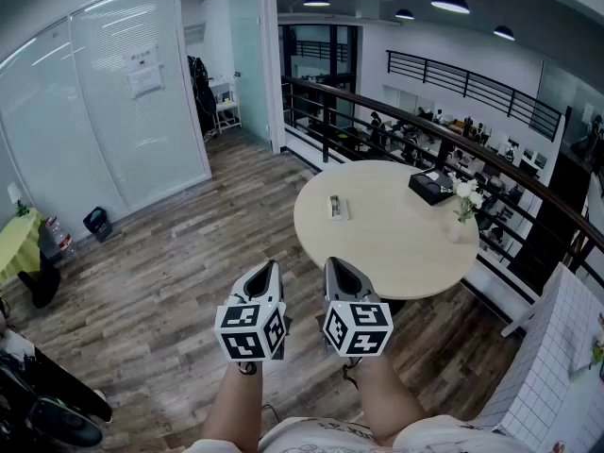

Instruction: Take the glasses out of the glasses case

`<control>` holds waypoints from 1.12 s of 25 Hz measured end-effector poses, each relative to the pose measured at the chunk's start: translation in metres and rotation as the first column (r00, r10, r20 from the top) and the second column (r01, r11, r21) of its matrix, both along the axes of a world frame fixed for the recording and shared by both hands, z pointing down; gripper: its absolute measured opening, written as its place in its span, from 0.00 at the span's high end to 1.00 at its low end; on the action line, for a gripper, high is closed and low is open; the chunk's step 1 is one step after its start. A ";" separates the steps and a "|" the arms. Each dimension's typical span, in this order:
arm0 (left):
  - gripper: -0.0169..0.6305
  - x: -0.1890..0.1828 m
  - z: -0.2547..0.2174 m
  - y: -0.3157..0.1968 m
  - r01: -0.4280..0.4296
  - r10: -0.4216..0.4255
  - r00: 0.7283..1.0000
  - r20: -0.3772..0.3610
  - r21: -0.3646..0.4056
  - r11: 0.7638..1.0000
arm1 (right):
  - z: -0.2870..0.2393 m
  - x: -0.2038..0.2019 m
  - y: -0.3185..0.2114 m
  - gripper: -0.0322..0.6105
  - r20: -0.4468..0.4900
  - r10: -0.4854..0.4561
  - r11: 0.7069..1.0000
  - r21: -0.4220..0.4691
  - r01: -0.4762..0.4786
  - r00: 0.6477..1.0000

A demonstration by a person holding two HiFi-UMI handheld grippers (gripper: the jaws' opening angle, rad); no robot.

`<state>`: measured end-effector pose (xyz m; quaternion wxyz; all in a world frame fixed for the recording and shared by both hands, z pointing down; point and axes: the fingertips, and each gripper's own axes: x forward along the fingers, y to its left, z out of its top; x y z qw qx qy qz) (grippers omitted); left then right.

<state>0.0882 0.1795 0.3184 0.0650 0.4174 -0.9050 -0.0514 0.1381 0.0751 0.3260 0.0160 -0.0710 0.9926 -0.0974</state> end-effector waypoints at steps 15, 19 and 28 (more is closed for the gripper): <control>0.95 -0.024 0.014 0.023 -0.020 0.020 1.000 -0.024 -0.005 1.000 | 0.004 -0.027 0.028 0.94 0.009 -0.005 1.000 -0.018 0.005 1.000; 0.95 -0.033 0.018 0.035 -0.033 0.033 0.999 -0.027 -0.004 0.999 | 0.004 -0.037 0.042 0.94 0.016 0.003 1.000 -0.013 -0.003 1.000; 0.95 -0.054 0.037 0.055 -0.069 0.069 0.995 -0.068 -0.007 0.998 | 0.024 -0.057 0.073 0.94 -0.027 0.019 1.000 0.002 -0.019 0.999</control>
